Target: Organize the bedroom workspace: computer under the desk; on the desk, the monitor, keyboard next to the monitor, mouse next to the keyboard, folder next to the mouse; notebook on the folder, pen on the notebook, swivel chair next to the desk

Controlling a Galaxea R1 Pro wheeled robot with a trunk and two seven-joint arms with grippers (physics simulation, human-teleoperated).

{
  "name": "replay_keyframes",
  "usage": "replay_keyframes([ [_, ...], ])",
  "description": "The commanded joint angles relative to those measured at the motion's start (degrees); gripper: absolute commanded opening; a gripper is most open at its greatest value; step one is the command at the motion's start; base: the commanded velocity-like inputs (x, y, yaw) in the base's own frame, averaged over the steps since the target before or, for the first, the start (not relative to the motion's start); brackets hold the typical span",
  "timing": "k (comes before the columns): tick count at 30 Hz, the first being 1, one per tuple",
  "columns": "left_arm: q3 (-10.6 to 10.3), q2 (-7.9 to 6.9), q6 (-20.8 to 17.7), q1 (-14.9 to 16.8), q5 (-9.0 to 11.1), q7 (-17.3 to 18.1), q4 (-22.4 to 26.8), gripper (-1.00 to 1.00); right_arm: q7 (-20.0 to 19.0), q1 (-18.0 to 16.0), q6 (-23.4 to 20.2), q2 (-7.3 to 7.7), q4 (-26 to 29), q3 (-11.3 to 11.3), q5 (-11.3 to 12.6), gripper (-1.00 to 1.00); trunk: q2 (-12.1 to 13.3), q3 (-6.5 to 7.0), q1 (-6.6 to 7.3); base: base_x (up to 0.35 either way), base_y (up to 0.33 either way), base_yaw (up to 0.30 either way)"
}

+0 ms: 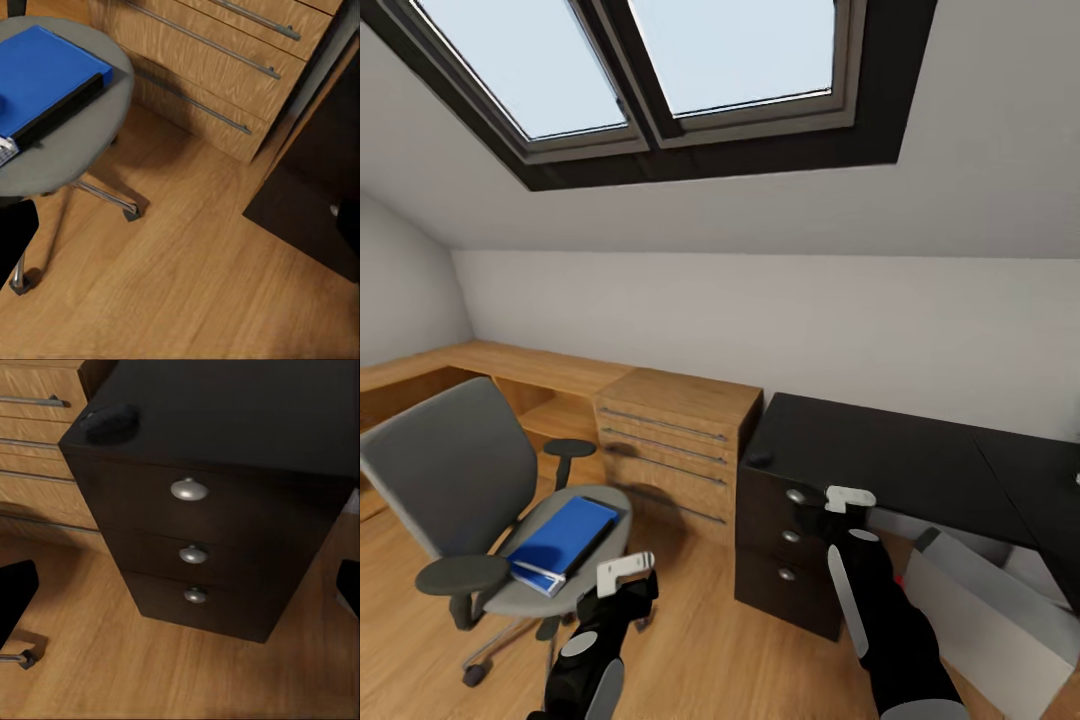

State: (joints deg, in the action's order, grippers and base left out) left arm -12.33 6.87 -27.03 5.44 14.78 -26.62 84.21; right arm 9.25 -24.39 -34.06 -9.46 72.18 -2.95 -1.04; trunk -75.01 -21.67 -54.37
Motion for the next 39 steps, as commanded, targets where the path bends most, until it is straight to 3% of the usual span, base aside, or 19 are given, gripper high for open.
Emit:
replay_keyframes([
  [1,-0.1,-0.01,-0.13,0.04,0.6,-0.54,0.08,1.0,0.06,-0.04,-0.3,-0.03,0.06,-0.05,-0.1,1.0,-0.05,-0.07,0.03,-0.309,-0.105,0.0],
  [23,-0.15,-0.01,-0.05,0.06,0.58,-0.54,0.08,1.0,0.06,-0.04,-0.3,-0.03,0.15,-0.11,-0.1,1.0,-0.05,-0.07,0.03,-0.332,-0.014,-0.001],
  [39,-0.15,-0.01,-0.04,0.04,0.6,-0.54,0.13,1.0,0.06,-0.04,-0.3,-0.03,0.27,-0.15,-0.06,1.0,-0.05,-0.07,0.03,-0.336,0.0,-0.169],
])
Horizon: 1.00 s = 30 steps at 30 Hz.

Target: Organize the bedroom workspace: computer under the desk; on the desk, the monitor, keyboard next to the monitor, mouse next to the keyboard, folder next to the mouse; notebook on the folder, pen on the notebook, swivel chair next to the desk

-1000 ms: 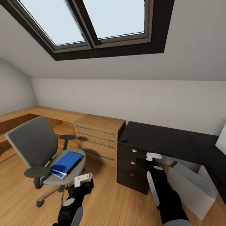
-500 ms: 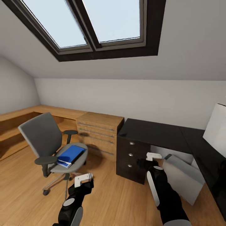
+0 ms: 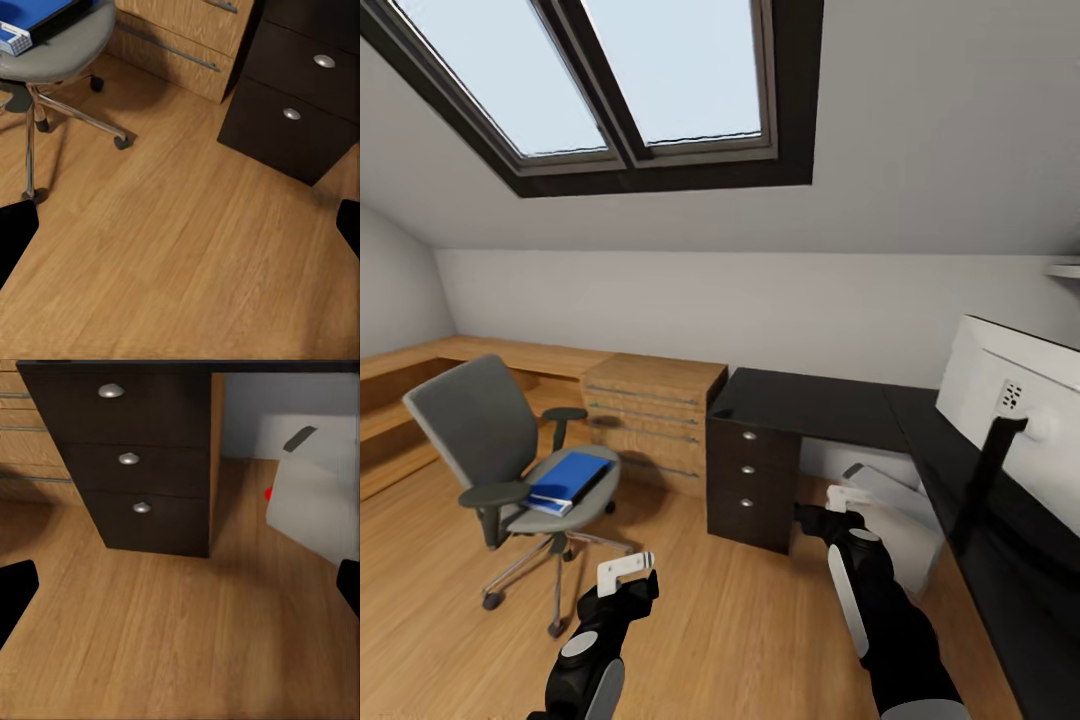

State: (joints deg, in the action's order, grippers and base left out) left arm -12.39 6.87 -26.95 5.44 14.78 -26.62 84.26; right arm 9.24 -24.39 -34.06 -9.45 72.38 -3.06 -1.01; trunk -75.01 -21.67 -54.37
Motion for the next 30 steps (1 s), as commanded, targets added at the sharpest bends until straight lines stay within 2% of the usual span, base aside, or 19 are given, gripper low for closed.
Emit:
replay_keyframes([
  [1,-0.09,-0.02,-0.12,0.05,0.6,-0.54,0.06,1.0,0.07,-0.06,-0.31,-0.04,0.09,-0.04,-0.08,1.0,-0.05,-0.07,0.03,-0.336,0.0,-0.02],
  [8,-0.09,-0.02,-0.17,0.06,0.6,-0.54,0.07,1.0,0.08,-0.04,-0.31,-0.04,0.12,0.0,-0.05,1.0,-0.05,-0.07,0.03,-0.335,-0.007,-0.004],
  [13,-0.08,-0.02,-0.13,0.07,0.54,-0.57,0.09,1.0,0.08,-0.04,-0.31,-0.04,0.14,-0.03,-0.13,1.0,-0.05,-0.07,0.03,-0.161,-0.247,-0.049],
  [20,-0.01,-0.02,-0.17,0.02,0.58,-0.56,0.04,1.0,0.08,-0.04,-0.31,-0.04,0.13,-0.18,-0.22,1.0,-0.05,-0.07,0.03,-0.063,-0.292,-0.233],
  [30,0.0,-0.03,-0.21,0.02,0.6,-0.54,0.02,1.0,0.08,-0.06,-0.31,-0.04,0.07,-0.28,-0.22,1.0,-0.05,-0.07,0.03,-0.306,-0.046,-0.267],
])
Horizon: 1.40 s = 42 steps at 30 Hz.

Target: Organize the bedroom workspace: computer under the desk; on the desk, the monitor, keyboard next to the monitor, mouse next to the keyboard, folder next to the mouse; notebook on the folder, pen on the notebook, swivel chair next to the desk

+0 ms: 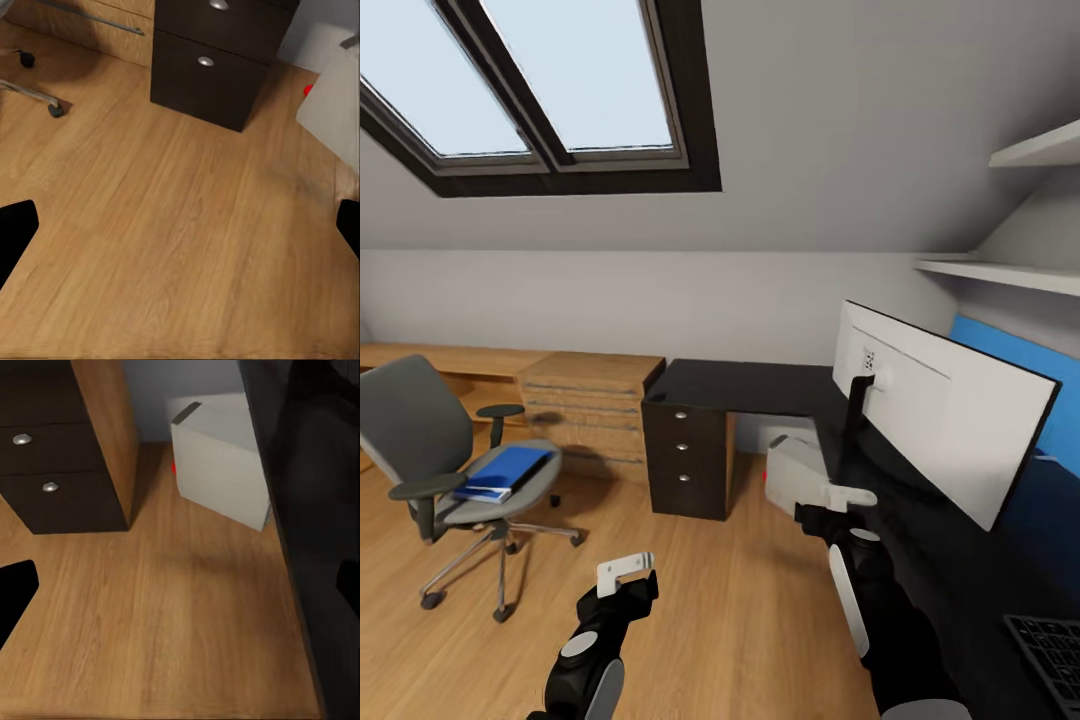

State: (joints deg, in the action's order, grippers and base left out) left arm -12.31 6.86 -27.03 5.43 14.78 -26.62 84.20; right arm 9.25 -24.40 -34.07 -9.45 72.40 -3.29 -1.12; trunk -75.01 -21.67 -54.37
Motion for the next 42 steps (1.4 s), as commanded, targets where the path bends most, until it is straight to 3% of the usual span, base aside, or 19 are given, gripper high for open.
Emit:
replay_keyframes([
  [1,-0.08,-0.04,-0.13,0.06,0.6,-0.54,0.09,1.0,0.04,-0.04,-0.3,-0.04,0.04,-0.04,-0.11,1.0,-0.05,-0.07,0.03,-0.305,-0.14,-0.269],
  [12,0.26,-0.16,-0.06,0.05,0.6,-0.55,0.46,1.0,0.11,-0.03,-0.22,-0.04,-0.12,0.16,0.0,1.0,-0.05,-0.07,0.03,-0.107,-0.294,-0.143],
  [15,1.15,-0.18,-0.1,0.04,0.6,-0.55,0.58,1.0,0.16,-0.03,-0.24,-0.06,-0.08,0.36,-0.02,1.0,-0.05,-0.07,0.03,-0.001,-0.346,-0.001],
  [18,3.9,-0.18,-0.19,0.05,0.67,-0.43,0.63,1.0,0.29,-0.03,-0.39,-0.19,-0.13,0.62,-0.02,1.0,-0.05,-0.07,0.03,0.0,-0.346,0.0],
  [21,5.24,-0.18,-0.22,0.05,0.69,-0.3,0.7,1.0,0.25,-0.03,-0.38,-0.3,-0.08,0.58,0.06,1.0,-0.05,-0.07,0.03,0.0,-0.346,0.0],
  [27,6.61,-0.18,-0.25,0.04,0.72,-0.28,1.23,1.0,0.2,-0.03,-0.33,-0.29,-0.15,0.6,0.07,1.0,-0.05,-0.07,0.03,0.0,-0.346,0.0],
  [28,8.74,-0.24,-0.36,0.05,0.77,-0.24,1.4,1.0,0.16,-0.03,-0.29,-0.19,-0.13,0.51,0.07,1.0,-0.05,-0.07,0.03,0.0,-0.347,0.0],
  [30,10.33,-0.26,-0.38,0.04,0.78,-0.21,1.46,1.0,0.15,-0.03,-0.3,-0.13,-0.15,0.44,0.04,1.0,-0.05,-0.07,0.03,0.0,-0.346,0.0],
  [42,11.46,-0.17,-0.35,0.04,0.78,-0.21,1.53,1.0,0.19,-0.03,-0.21,-0.05,-0.24,0.42,-0.1,1.0,-0.05,-0.07,0.03,0.0,-0.326,0.0],
])
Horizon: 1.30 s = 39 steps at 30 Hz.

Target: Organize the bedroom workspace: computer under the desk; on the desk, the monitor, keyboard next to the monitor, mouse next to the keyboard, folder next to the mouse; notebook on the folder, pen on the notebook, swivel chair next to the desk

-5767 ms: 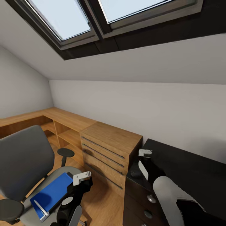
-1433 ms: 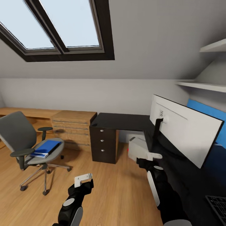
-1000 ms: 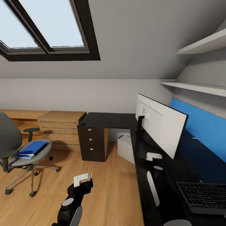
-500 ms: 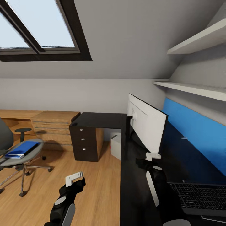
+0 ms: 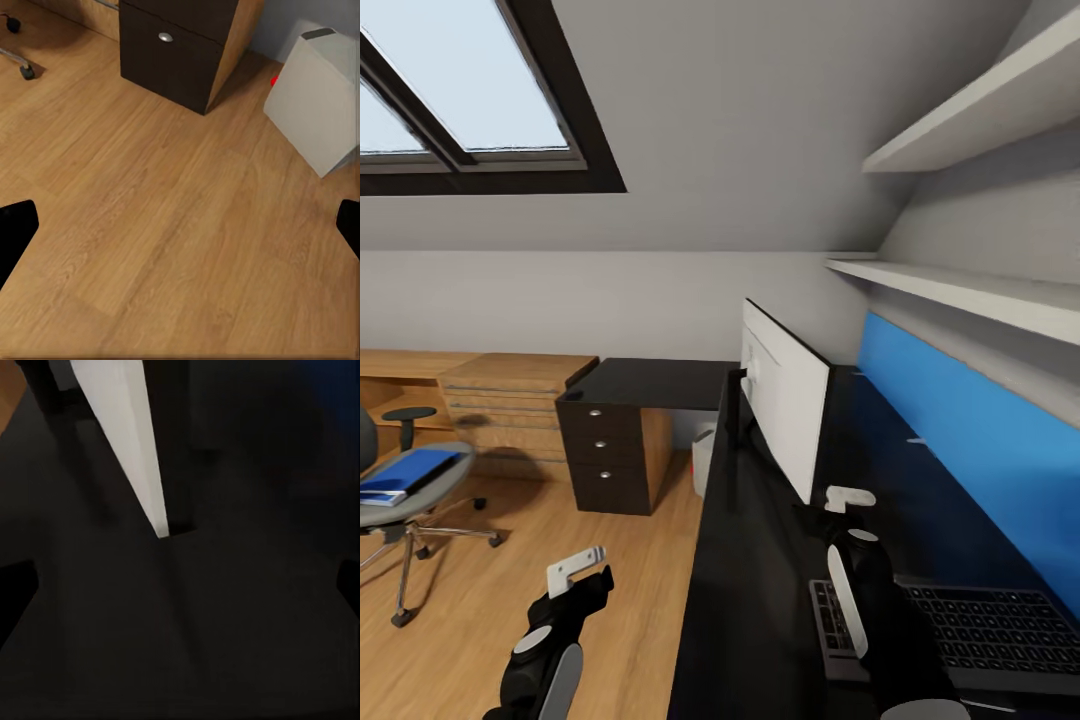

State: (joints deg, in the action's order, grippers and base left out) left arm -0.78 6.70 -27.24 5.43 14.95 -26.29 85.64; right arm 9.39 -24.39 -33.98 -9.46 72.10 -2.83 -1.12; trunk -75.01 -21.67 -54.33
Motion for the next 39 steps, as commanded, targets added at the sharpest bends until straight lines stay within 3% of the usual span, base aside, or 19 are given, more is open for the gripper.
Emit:
replay_keyframes([
  [1,-0.13,0.02,-0.09,0.07,0.59,-0.56,0.19,1.0,0.05,-0.04,-0.3,-0.03,0.06,-0.05,-0.11,1.0,-0.04,-0.07,0.0,0.0,-0.136,0.0],
  [9,-0.28,0.06,-0.01,0.05,0.55,-0.6,1.84,1.0,-0.17,-0.05,0.36,0.12,-0.88,-0.13,-0.19,1.0,-0.04,-0.07,0.0,0.0,-0.041,0.0],
  [16,-0.2,0.07,0.0,0.05,0.53,-0.6,2.42,1.0,-0.09,-0.3,2.05,0.34,-9.06,-0.17,-0.43,1.0,-0.04,-0.07,0.0,0.0,-0.004,0.0],
  [18,-0.25,0.07,0.0,0.08,0.58,-0.6,2.43,1.0,-0.03,-0.72,5.77,1.44,-13.48,-0.32,-0.4,1.0,-0.04,-0.07,0.0,0.0,0.0,0.0],
  [20,-0.26,0.07,-0.01,0.07,0.58,-0.6,2.43,1.0,0.0,-1.85,8.32,2.45,-17.2,-0.38,-0.33,1.0,-0.04,-0.07,0.0,0.0,0.0,0.0],
  [21,-0.34,0.07,-0.08,0.06,0.58,-0.6,2.43,1.0,0.02,-4.5,12.62,3.73,-23.23,-0.45,-0.27,1.0,-0.04,-0.07,0.0,0.0,0.0,0.0],
  [22,-0.34,0.07,-0.09,0.06,0.59,-0.6,2.43,1.0,0.02,-4.81,13.27,3.96,-24.12,-0.47,-0.28,1.0,-0.04,-0.07,0.0,0.0,0.0,0.0],
  [27,-0.36,0.1,-0.09,0.06,0.59,-0.6,2.4,1.0,0.02,-7.35,14.66,5.41,-29.03,-0.54,-0.21,1.0,-0.04,-0.07,0.0,0.0,0.0,0.0],
  [32,-0.36,0.15,-0.09,0.05,0.59,-0.6,2.35,1.0,0.02,-12.45,18.53,6.56,-39.22,-0.59,-0.15,1.0,-0.04,-0.07,0.0,0.0,0.0,0.0],
  [39,-0.36,0.16,-0.09,0.08,0.6,-0.6,2.34,1.0,0.16,-16.62,18.87,7.84,-46.76,-0.97,-0.03,1.0,-0.04,-0.07,0.0,0.0,0.0,0.0],
])
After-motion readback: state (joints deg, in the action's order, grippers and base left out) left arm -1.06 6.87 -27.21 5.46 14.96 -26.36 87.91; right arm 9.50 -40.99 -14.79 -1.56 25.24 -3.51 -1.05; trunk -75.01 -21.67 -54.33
